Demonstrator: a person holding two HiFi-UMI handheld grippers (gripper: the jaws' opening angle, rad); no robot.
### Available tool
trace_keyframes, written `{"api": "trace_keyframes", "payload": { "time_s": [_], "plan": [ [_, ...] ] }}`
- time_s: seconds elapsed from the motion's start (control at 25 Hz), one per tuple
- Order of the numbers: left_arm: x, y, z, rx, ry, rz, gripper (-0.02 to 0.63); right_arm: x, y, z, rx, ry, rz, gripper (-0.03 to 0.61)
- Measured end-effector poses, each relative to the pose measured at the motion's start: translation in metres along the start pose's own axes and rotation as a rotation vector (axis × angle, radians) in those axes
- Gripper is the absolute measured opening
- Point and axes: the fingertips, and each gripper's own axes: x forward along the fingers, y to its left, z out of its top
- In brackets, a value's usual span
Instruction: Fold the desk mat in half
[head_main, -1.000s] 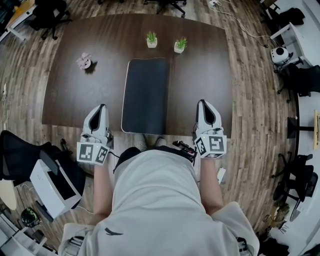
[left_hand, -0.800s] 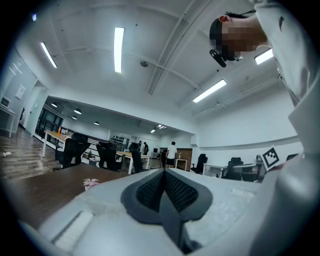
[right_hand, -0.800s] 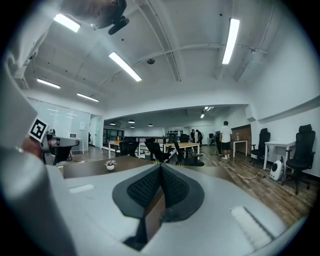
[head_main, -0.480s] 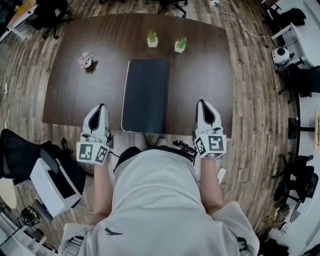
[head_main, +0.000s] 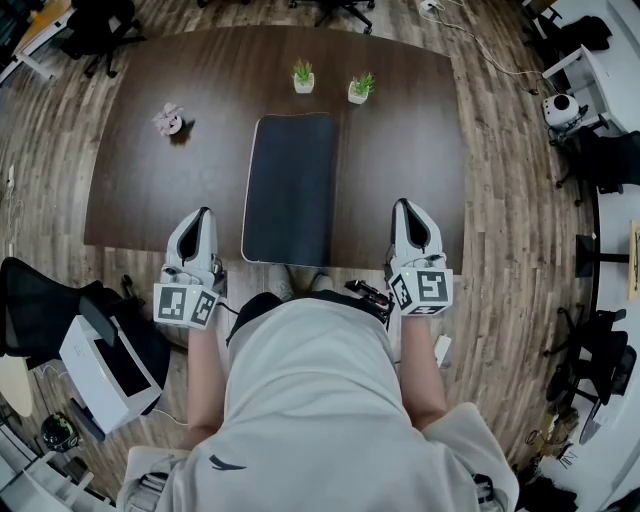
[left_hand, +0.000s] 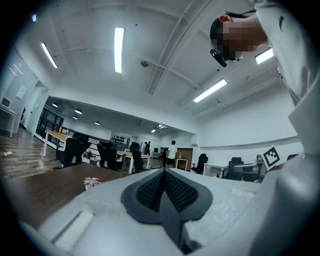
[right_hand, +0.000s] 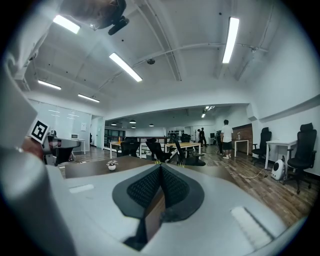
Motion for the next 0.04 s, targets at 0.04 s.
{"api": "trace_keyframes", "payload": {
  "time_s": [0.04],
  "plan": [
    [-0.0001,0.0000,-0.0007,0.000,0.001,0.000,0.000,-0.0002,0.0002,0.0004,0.002,-0.003,0.002,-0.001]
  ]
}}
